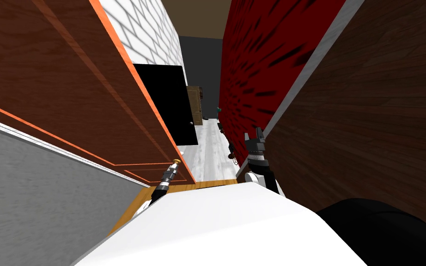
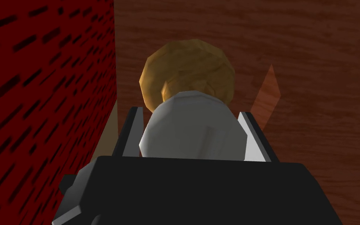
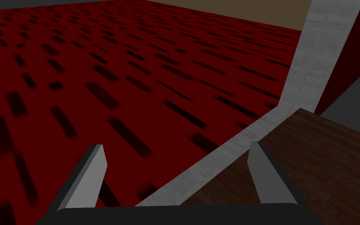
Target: Pull the door open
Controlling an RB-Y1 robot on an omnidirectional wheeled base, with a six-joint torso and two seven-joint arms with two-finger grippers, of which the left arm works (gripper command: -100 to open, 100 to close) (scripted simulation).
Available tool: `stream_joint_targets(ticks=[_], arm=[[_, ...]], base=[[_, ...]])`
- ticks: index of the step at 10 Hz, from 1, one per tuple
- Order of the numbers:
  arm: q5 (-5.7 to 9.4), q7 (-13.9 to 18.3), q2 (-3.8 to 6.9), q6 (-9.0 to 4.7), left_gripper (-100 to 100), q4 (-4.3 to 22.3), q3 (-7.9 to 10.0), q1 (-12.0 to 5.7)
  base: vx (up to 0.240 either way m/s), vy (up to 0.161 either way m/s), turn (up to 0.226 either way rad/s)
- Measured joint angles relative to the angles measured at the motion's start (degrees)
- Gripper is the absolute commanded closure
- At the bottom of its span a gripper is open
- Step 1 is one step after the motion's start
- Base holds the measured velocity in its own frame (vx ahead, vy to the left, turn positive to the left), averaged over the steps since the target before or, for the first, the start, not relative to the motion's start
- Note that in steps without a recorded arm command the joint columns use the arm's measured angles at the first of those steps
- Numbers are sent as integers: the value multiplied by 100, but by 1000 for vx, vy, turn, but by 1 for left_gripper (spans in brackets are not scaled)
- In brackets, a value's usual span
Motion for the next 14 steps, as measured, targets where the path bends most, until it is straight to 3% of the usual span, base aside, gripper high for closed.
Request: stream_joint_targets(ticks=[10,14], arm=[[225,1391,35,53,100,-53,-181,-40],[339,1973,63,15,100,50,-260,-114]], base=[[-24,11,-12],[-25,10,-10]])
